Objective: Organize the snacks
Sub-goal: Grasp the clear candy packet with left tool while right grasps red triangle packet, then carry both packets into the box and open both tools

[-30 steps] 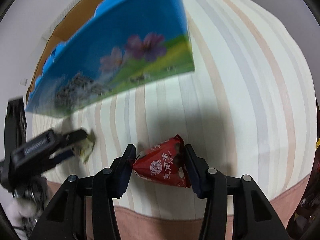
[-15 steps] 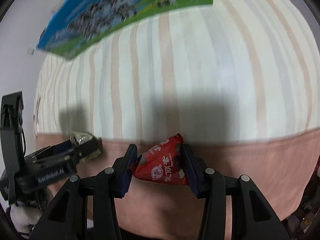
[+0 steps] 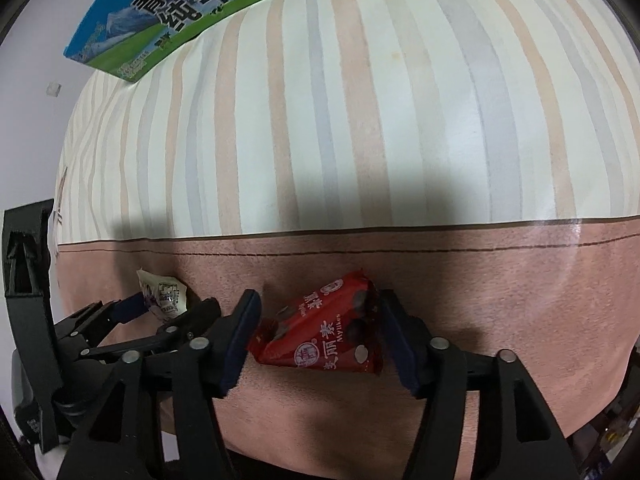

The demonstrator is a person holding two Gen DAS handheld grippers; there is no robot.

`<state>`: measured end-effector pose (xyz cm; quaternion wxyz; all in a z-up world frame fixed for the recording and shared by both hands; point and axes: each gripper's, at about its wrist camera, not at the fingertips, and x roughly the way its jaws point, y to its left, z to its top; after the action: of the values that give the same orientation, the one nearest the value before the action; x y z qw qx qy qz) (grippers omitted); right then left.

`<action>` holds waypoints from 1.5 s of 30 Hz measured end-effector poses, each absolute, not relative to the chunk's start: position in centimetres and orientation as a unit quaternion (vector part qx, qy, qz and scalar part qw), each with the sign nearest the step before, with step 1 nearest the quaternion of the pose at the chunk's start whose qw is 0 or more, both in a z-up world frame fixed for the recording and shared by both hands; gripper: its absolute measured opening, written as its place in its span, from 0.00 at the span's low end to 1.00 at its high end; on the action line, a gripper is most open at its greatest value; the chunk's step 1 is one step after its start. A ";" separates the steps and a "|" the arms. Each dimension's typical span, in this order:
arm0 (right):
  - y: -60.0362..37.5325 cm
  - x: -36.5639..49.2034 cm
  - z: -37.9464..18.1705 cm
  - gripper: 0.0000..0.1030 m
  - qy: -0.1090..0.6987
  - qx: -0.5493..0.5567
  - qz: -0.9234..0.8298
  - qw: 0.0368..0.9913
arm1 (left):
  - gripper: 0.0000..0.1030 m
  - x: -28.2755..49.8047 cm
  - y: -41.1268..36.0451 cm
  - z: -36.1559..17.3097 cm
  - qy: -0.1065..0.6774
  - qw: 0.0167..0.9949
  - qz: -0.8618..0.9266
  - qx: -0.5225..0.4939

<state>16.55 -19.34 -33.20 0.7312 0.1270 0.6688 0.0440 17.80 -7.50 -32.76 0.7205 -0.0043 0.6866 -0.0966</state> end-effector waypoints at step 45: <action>-22.8 33.1 -6.7 0.43 0.492 0.123 0.103 0.855 | 0.60 36.8 -5.7 -4.9 0.517 0.828 -0.202 -0.078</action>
<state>33.14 -22.83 -6.70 0.8555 0.1230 0.4925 0.1026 36.76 -5.66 -4.95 0.8284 -0.0779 0.5165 -0.2020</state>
